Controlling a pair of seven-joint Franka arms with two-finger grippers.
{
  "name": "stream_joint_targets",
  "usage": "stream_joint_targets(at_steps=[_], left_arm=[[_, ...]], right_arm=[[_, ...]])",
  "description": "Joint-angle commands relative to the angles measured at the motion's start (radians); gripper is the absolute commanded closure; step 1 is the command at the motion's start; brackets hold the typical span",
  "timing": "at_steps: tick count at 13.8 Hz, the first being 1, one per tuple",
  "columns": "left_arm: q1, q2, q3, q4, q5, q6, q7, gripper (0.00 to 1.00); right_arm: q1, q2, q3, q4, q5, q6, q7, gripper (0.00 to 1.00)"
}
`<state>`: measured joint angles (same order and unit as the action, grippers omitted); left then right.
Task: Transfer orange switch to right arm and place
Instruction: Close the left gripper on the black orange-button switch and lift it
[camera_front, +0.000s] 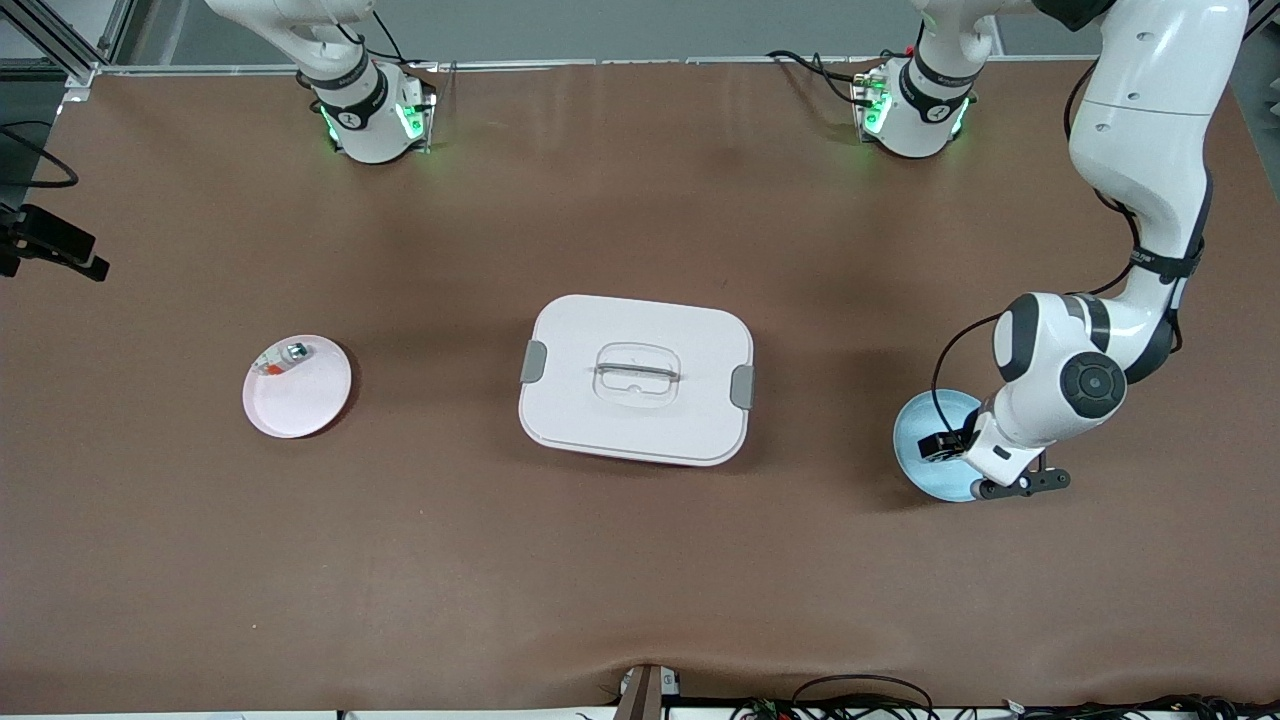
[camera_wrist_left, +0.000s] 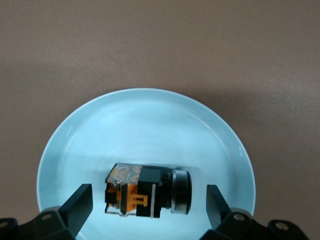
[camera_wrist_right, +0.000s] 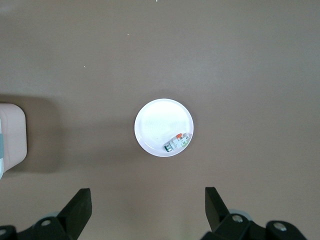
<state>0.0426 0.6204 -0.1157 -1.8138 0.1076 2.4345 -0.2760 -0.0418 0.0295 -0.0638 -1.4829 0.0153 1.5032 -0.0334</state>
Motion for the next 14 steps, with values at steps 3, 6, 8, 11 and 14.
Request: stream_joint_targets(at_steps=[3, 6, 8, 11, 14], left_arm=[[0.008, 0.013, -0.001, -0.001, 0.023, 0.018, -0.022, 0.0], [0.013, 0.016, -0.001, 0.001, 0.023, 0.018, -0.02, 0.2], [0.016, 0.016, -0.001, 0.001, 0.023, 0.015, -0.022, 0.41], [0.014, 0.001, -0.004, 0.005, 0.023, 0.0, -0.022, 0.77], [0.008, -0.068, -0.015, 0.01, 0.008, -0.096, -0.037, 0.91]], right_arm=[[-0.013, -0.003, 0.007, 0.006, -0.012, -0.006, -0.008, 0.0], [-0.013, -0.003, 0.007, 0.006, -0.012, -0.006, -0.008, 0.0], [-0.018, -0.003, 0.007, 0.006, -0.012, -0.006, -0.008, 0.0], [-0.033, -0.003, 0.007, 0.006, -0.012, -0.008, -0.008, 0.0], [-0.035, 0.0, 0.007, 0.021, -0.009, -0.006, -0.01, 0.0]])
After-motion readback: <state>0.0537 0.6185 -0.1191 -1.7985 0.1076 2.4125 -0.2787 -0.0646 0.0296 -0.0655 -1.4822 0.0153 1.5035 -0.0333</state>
